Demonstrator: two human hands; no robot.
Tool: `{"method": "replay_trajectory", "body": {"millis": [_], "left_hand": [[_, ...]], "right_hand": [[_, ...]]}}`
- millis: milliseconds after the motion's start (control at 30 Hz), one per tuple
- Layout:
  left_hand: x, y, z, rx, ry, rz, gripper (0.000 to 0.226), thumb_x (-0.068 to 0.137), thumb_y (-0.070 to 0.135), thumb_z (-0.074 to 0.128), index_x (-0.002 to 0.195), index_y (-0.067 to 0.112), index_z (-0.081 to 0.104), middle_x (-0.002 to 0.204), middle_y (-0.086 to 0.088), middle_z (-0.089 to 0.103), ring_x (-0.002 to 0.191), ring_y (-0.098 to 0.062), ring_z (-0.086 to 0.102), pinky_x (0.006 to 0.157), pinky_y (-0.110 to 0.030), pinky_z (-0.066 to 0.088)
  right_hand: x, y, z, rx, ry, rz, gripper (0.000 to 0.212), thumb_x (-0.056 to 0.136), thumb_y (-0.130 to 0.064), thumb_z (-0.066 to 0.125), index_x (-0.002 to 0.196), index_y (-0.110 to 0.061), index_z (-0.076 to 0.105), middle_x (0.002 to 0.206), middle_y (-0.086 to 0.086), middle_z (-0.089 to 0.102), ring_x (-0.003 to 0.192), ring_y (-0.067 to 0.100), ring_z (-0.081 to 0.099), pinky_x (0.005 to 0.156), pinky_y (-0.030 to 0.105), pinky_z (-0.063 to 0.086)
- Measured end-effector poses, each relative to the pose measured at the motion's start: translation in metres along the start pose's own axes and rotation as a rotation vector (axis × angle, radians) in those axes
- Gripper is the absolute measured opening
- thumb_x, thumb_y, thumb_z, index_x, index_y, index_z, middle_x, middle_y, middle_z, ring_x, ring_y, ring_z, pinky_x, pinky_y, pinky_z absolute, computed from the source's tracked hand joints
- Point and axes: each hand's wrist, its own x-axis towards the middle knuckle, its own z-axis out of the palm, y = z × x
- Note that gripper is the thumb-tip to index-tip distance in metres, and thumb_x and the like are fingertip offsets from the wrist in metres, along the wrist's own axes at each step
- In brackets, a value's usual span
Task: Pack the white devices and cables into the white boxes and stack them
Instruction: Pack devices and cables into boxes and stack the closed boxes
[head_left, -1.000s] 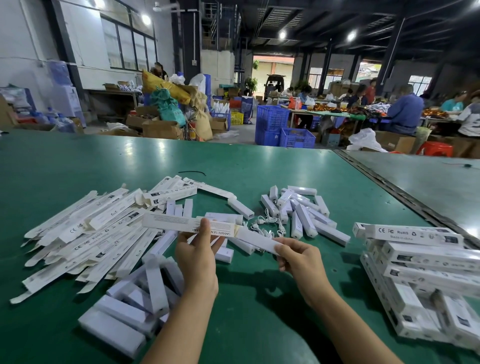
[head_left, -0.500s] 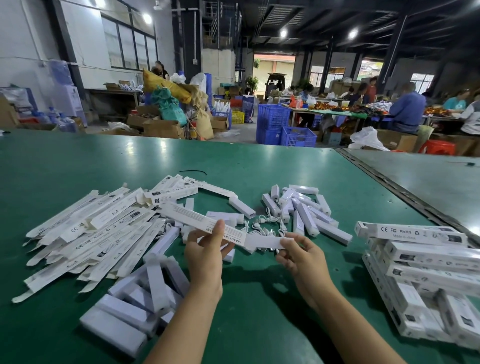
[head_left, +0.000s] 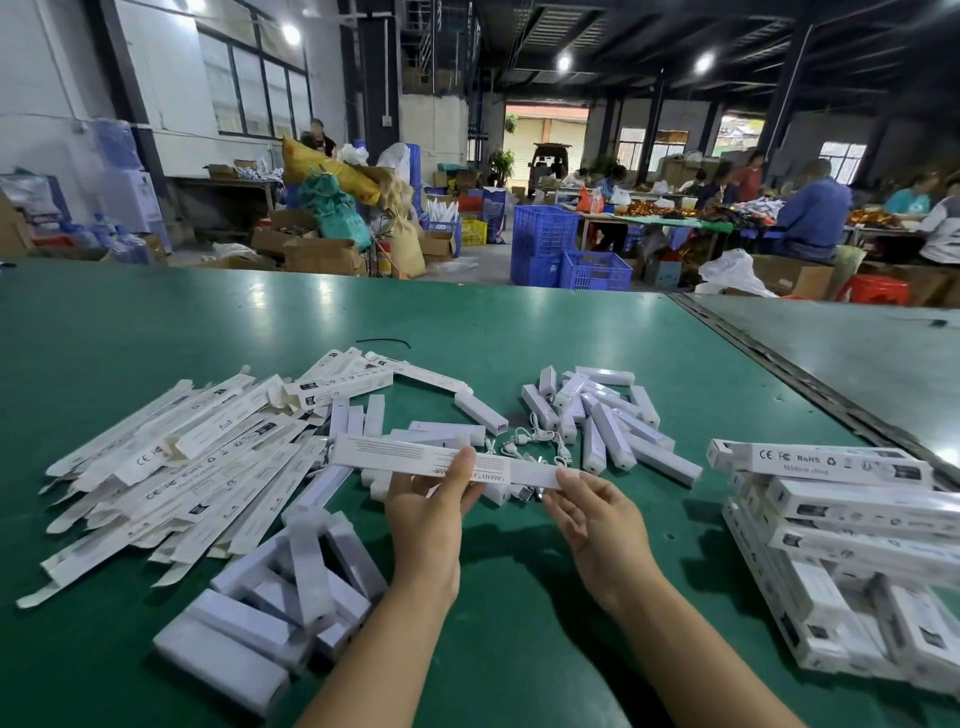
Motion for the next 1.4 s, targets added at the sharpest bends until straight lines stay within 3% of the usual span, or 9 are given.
{"method": "replay_trajectory", "body": {"millis": [133, 300, 433, 567, 733, 867, 967, 1167, 1400], "left_hand": [[-0.006, -0.007, 0.005, 0.058, -0.051, 0.010, 0.028, 0.083, 0.002, 0.075, 0.107, 0.006, 0.062, 0.095, -0.003, 0.076, 0.093, -0.020, 0.074, 0.070, -0.028, 0.060], [-0.006, -0.009, 0.005, 0.051, -0.043, 0.022, 0.023, 0.083, 0.002, 0.074, 0.102, 0.010, 0.063, 0.091, 0.000, 0.077, 0.090, -0.018, 0.074, 0.069, -0.027, 0.060], [-0.005, -0.007, 0.004, 0.022, -0.030, 0.007, 0.026, 0.082, 0.004, 0.075, 0.105, 0.008, 0.064, 0.095, -0.002, 0.077, 0.092, -0.019, 0.074, 0.069, -0.028, 0.060], [-0.006, -0.005, 0.005, -0.019, -0.071, -0.026, 0.036, 0.081, 0.005, 0.074, 0.115, 0.003, 0.061, 0.111, -0.012, 0.073, 0.099, -0.023, 0.073, 0.075, -0.036, 0.061], [-0.006, 0.000, 0.004, -0.183, -0.120, -0.090, 0.050, 0.074, 0.010, 0.068, 0.123, 0.006, 0.058, 0.119, -0.014, 0.070, 0.110, -0.028, 0.069, 0.080, -0.036, 0.061], [-0.004, -0.002, 0.002, -0.164, -0.126, -0.098, 0.032, 0.087, 0.000, 0.062, 0.118, 0.007, 0.058, 0.116, -0.013, 0.071, 0.109, -0.026, 0.069, 0.078, -0.032, 0.061], [-0.005, -0.005, 0.003, -0.085, -0.173, -0.060, 0.030, 0.091, -0.006, 0.058, 0.117, 0.010, 0.060, 0.109, -0.005, 0.075, 0.105, -0.021, 0.071, 0.079, -0.031, 0.060], [-0.006, -0.009, 0.001, 0.095, -0.201, 0.009, 0.029, 0.094, -0.006, 0.058, 0.114, 0.015, 0.060, 0.102, 0.006, 0.077, 0.101, -0.015, 0.072, 0.079, -0.028, 0.059], [-0.004, -0.008, 0.000, 0.086, -0.184, -0.037, 0.030, 0.095, -0.004, 0.058, 0.120, 0.013, 0.058, 0.112, -0.001, 0.074, 0.103, -0.016, 0.071, 0.081, -0.031, 0.060]], "right_hand": [[-0.009, 0.006, 0.005, -0.167, -0.020, -0.081, 0.025, 0.084, -0.011, 0.072, 0.099, 0.007, 0.065, 0.086, 0.013, 0.074, 0.078, 0.016, 0.072, 0.069, 0.019, 0.057], [-0.012, 0.005, 0.012, -0.481, 0.049, -0.118, 0.028, 0.093, -0.038, 0.062, 0.080, -0.019, 0.077, 0.061, -0.005, 0.055, 0.062, 0.012, 0.049, 0.057, 0.027, 0.045], [-0.014, 0.001, 0.008, -0.408, -0.108, -0.057, 0.029, 0.094, -0.026, 0.064, 0.066, -0.018, 0.068, 0.057, 0.002, 0.037, 0.043, 0.015, 0.033, 0.043, 0.025, 0.028], [-0.007, 0.001, 0.005, -0.392, -0.096, -0.058, 0.009, 0.088, -0.016, 0.070, 0.085, -0.008, 0.072, 0.056, 0.001, 0.041, 0.042, 0.016, 0.033, 0.041, 0.022, 0.027], [-0.006, 0.003, 0.002, -0.439, -0.133, -0.165, 0.007, 0.084, -0.015, 0.075, 0.078, -0.011, 0.075, 0.061, 0.004, 0.060, 0.044, 0.014, 0.039, 0.041, 0.024, 0.034], [-0.006, 0.003, 0.002, -0.546, -0.127, -0.281, 0.002, 0.086, -0.019, 0.074, 0.084, -0.018, 0.074, 0.064, -0.001, 0.061, 0.046, 0.010, 0.042, 0.042, 0.022, 0.038], [-0.005, 0.002, 0.001, -0.532, -0.141, -0.283, 0.009, 0.092, -0.019, 0.067, 0.096, -0.023, 0.073, 0.066, 0.001, 0.053, 0.047, 0.012, 0.040, 0.043, 0.024, 0.036], [-0.003, -0.009, -0.005, -0.696, -0.169, -0.309, 0.013, 0.088, -0.013, 0.070, 0.093, -0.023, 0.074, 0.069, 0.007, 0.056, 0.058, 0.014, 0.044, 0.050, 0.028, 0.040], [-0.003, -0.011, -0.007, -0.610, -0.256, -0.302, 0.027, 0.086, 0.004, 0.066, 0.099, -0.017, 0.075, 0.093, 0.014, 0.073, 0.071, 0.016, 0.053, 0.068, 0.027, 0.047]]}}
